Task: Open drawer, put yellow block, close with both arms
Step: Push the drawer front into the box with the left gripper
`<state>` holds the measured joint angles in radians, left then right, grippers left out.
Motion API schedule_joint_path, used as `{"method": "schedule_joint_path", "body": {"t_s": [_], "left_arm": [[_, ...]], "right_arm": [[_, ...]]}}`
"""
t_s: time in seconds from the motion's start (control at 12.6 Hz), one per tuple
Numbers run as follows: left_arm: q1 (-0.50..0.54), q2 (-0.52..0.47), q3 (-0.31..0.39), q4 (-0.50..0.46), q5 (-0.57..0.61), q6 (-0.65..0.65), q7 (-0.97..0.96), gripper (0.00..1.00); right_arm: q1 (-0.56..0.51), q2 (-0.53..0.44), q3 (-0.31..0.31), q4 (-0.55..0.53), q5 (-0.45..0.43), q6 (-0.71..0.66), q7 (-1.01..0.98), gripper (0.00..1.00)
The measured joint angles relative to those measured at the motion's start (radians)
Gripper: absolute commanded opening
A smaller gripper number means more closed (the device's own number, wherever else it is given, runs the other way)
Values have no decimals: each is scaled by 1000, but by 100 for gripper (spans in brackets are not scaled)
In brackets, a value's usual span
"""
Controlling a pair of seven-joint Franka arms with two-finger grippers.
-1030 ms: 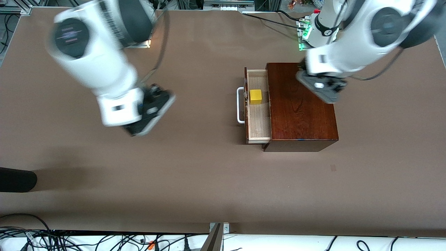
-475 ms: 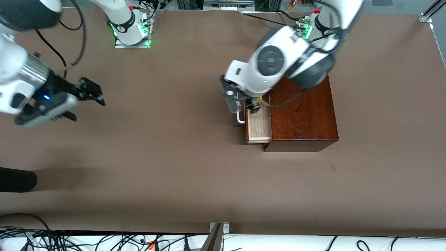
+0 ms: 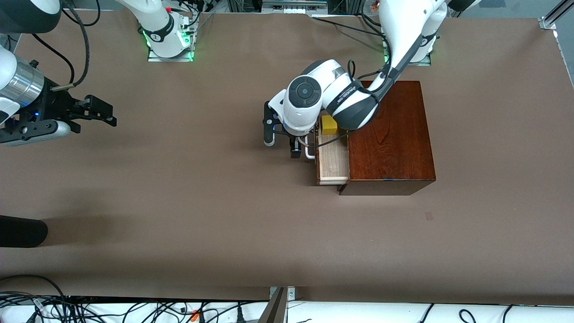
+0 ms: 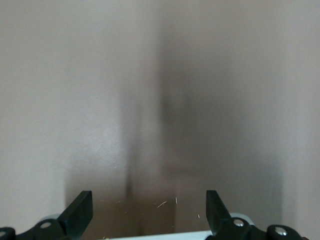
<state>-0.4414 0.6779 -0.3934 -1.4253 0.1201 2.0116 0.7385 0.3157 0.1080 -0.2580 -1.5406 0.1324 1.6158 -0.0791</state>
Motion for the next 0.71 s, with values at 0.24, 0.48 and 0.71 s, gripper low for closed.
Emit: {"method": "schedule_joint_path", "body": {"t_s": [0.24, 0.48, 0.71], "left_arm": [[-1, 14, 2, -24, 2, -2, 13, 100], [0, 19, 9, -40, 45, -37, 14, 100], [1, 19, 13, -32, 50, -91, 13, 100]], "right_arm": [[0, -15, -3, 0, -40, -20, 5, 100], [0, -21, -16, -1, -69, -33, 7, 100], [0, -21, -22, -1, -69, -40, 7, 100]]}}
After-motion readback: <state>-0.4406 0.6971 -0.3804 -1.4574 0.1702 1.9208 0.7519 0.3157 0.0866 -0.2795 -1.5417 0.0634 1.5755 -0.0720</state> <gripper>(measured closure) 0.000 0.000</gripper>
